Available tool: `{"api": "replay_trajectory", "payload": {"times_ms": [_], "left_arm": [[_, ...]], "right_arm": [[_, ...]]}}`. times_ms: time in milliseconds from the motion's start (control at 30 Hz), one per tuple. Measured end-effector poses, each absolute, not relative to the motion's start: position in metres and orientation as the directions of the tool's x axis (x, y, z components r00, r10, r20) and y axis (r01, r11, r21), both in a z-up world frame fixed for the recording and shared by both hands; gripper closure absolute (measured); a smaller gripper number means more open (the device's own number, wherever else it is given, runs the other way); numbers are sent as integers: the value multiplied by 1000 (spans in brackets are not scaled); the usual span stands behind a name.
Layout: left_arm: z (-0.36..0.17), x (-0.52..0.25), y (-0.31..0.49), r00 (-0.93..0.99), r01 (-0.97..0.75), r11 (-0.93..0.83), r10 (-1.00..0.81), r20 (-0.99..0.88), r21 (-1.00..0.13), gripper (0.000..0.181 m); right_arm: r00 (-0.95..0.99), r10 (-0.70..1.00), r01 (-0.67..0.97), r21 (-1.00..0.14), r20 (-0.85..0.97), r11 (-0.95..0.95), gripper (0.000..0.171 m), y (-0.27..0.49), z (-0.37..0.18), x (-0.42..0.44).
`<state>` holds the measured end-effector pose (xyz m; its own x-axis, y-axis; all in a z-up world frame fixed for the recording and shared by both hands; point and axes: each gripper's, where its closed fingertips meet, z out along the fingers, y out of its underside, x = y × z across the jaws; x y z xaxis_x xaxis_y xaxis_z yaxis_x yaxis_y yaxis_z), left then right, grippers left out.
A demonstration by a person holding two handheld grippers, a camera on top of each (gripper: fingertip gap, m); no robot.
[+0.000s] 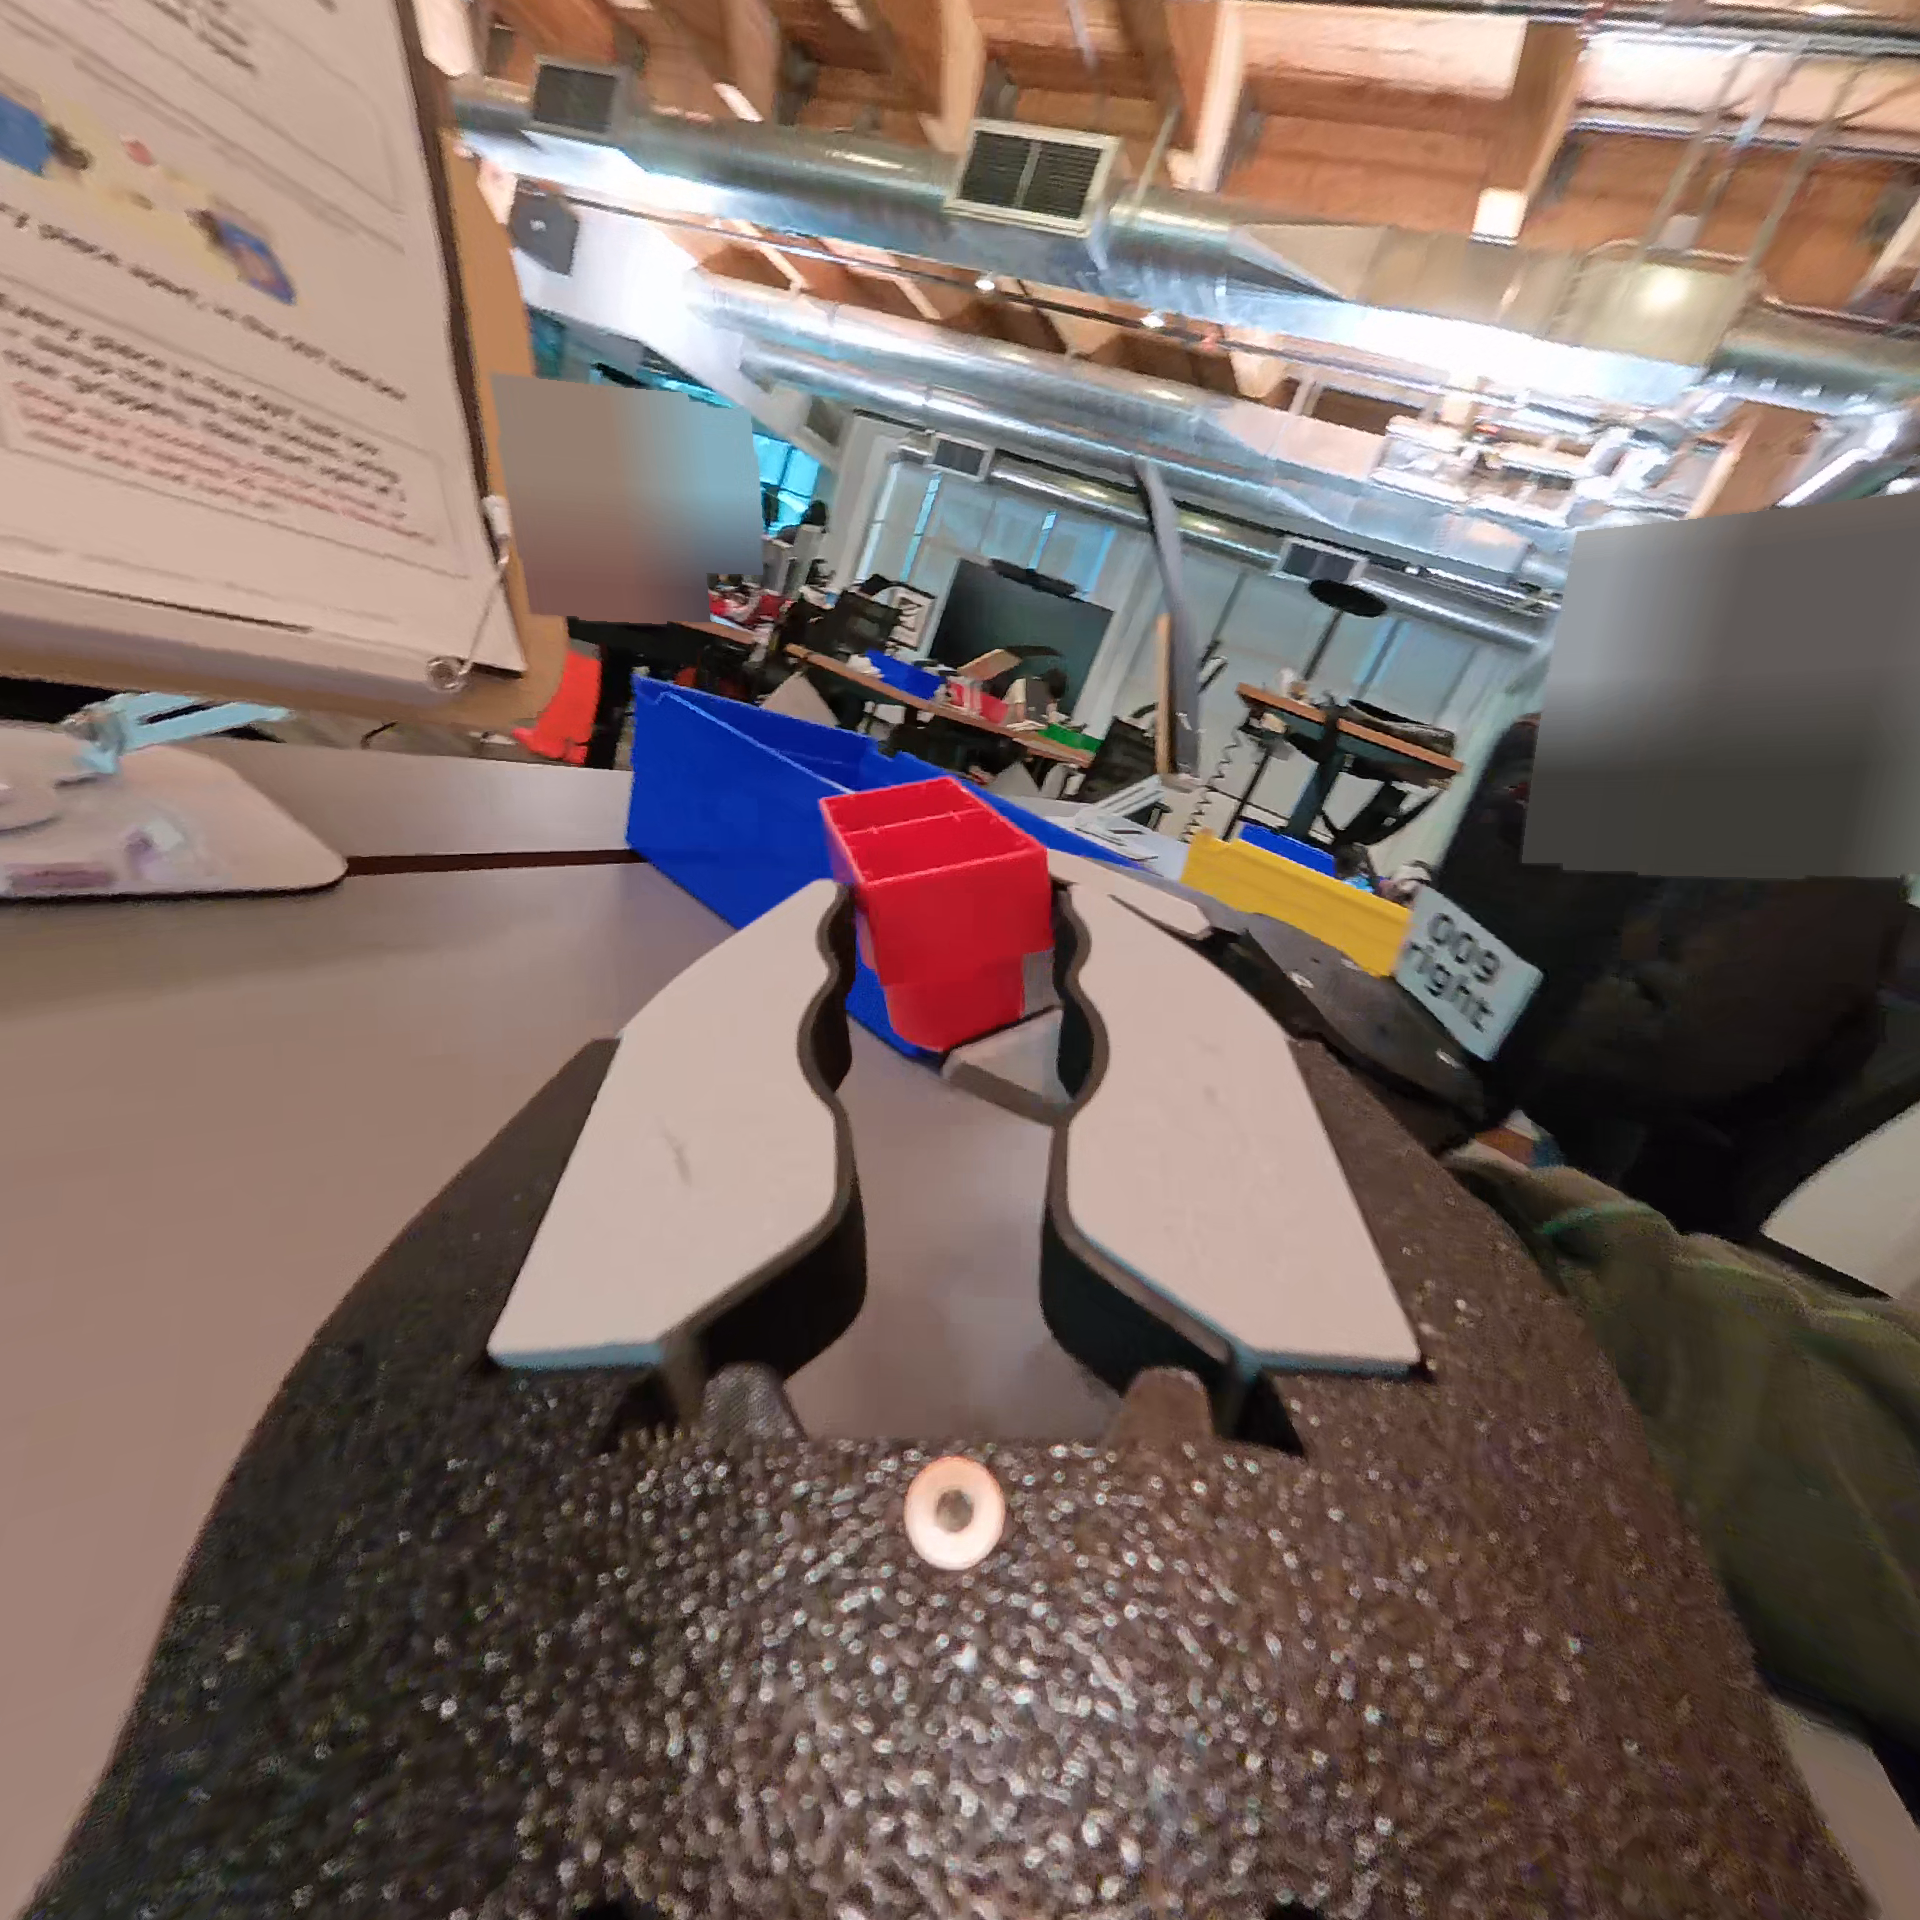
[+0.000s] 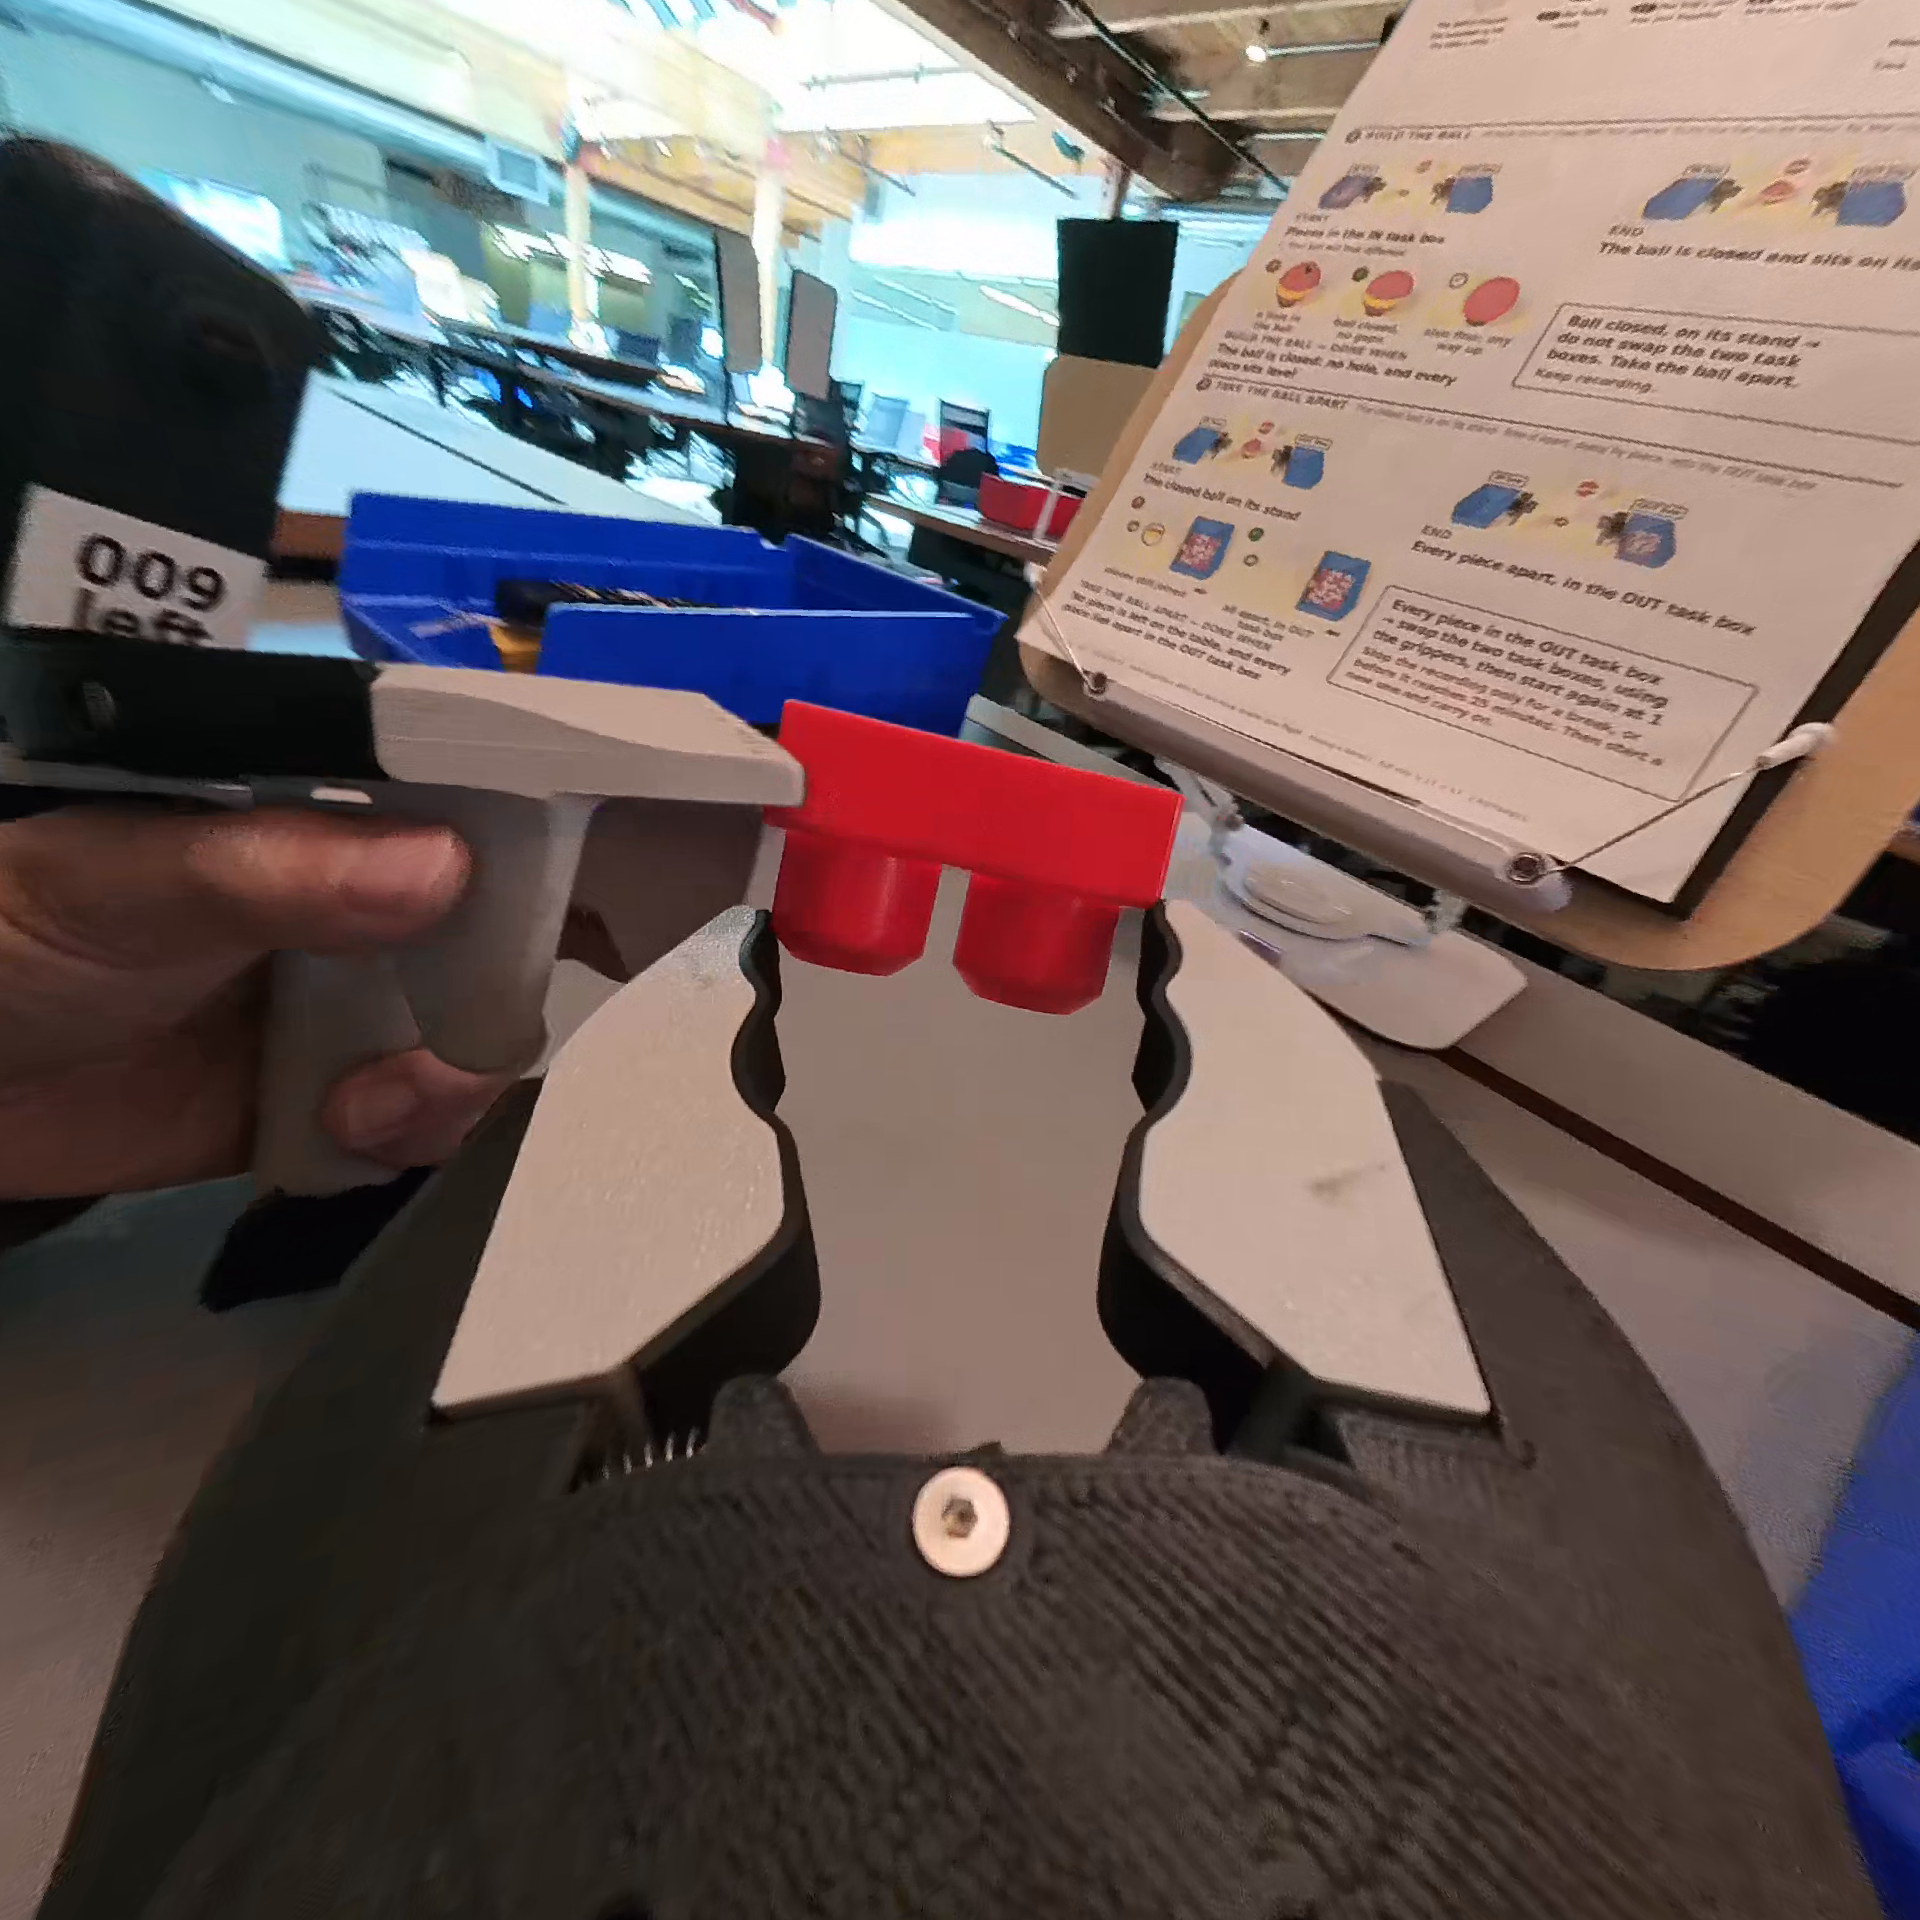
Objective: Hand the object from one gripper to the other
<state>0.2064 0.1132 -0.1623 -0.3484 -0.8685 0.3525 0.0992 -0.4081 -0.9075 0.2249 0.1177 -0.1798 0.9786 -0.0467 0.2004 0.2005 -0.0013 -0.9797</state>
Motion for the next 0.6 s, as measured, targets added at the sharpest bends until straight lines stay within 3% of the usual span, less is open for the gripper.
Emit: {"api": "replay_trajectory", "payload": {"times_ms": [67, 200, 367, 600], "left_arm": [[-158, 203, 110, -404, 93, -395, -854, 328, -914, 136], [-149, 194, 109, -521, 44, -394, -793, 316, -918, 99], [-156, 185, 106, -587, -27, -360, -749, 306, -933, 103], [-156, 176, 95, -669, -41, -359, -683, 292, -932, 98]], "right_arm": [[989, 21, 146, -989, 147, 30, 104, 116, -176, 222], [967, 248, 22, -993, 51, 120, 109, 106, -163, 203], [919, 393, -45, -993, 3, 111, 110, 102, -164, 185], [879, 469, 25, -992, 82, 127, 110, 99, -165, 164]]}}
